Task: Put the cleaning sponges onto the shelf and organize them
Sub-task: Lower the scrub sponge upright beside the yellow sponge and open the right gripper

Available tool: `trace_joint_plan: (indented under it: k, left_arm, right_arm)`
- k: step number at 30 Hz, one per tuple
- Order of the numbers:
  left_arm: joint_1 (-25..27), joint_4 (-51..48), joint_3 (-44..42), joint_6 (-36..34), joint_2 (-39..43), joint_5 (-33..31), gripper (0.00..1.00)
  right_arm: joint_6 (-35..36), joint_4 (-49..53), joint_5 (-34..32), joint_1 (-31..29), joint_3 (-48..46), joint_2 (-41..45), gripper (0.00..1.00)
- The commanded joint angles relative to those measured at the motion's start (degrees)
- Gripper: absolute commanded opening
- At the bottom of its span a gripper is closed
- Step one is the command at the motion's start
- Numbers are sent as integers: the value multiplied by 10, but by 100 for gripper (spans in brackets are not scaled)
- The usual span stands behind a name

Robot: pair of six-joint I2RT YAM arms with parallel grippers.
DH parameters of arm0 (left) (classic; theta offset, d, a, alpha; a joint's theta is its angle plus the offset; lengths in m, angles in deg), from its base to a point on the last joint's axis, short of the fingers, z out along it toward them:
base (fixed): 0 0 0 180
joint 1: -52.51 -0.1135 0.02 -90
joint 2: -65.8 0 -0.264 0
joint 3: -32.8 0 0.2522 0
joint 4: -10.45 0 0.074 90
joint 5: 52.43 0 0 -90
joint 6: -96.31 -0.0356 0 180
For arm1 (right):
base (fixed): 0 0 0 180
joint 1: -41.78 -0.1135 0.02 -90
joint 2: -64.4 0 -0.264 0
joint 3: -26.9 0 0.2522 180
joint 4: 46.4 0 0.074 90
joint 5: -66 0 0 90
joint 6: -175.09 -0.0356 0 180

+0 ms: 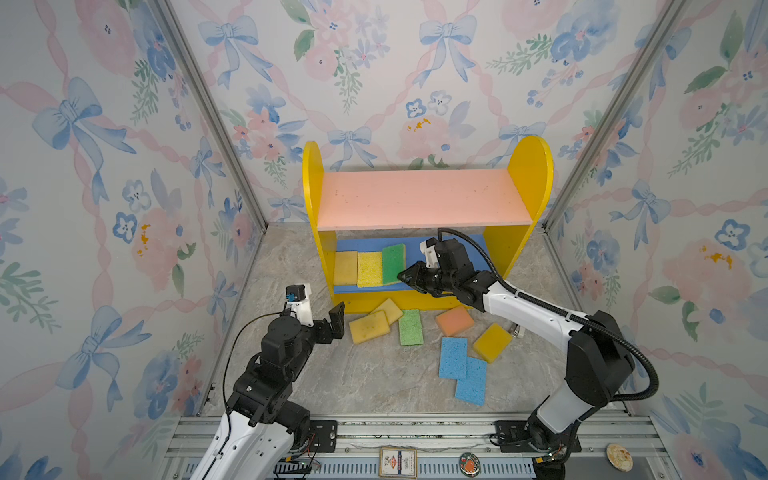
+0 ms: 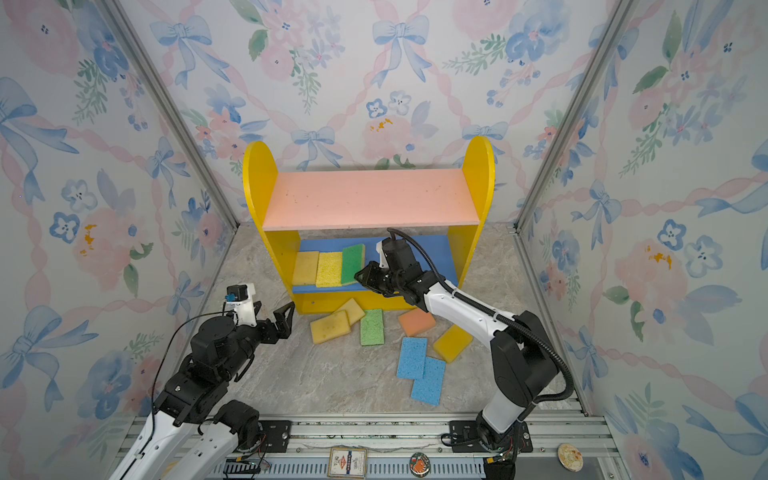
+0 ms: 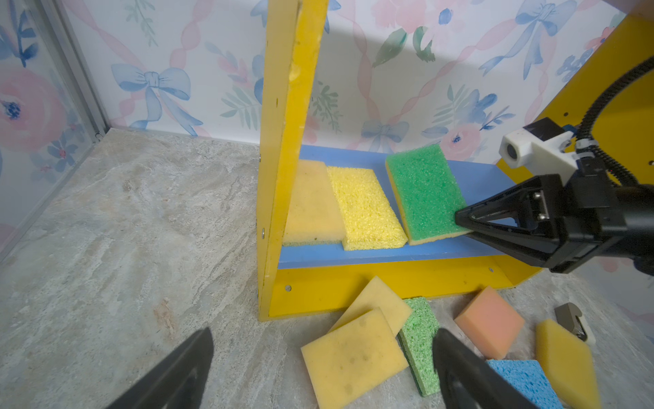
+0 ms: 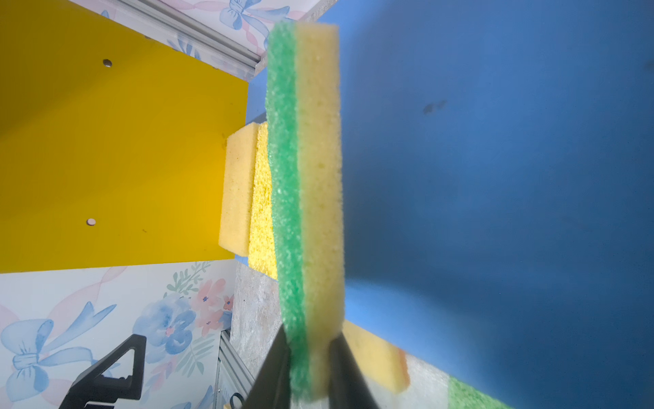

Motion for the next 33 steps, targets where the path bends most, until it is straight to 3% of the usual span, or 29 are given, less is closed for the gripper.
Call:
trace_joint_plan:
  k: [1, 8, 14, 33]
  left_arm:
    - [-2, 9, -7, -13, 2, 7, 98]
    - [-2, 9, -8, -13, 0, 7, 98]
    - [-2, 9, -8, -13, 0, 7, 98]
    - [-1, 11, -10, -12, -4, 10, 98]
  right_arm:
    - [-2, -6, 11, 10, 19, -20, 28]
    - [18, 20, -7, 11, 19, -13, 59]
    - [65, 82, -48, 9, 35, -1, 72]
    - [86, 80, -5, 9, 88, -90, 79]
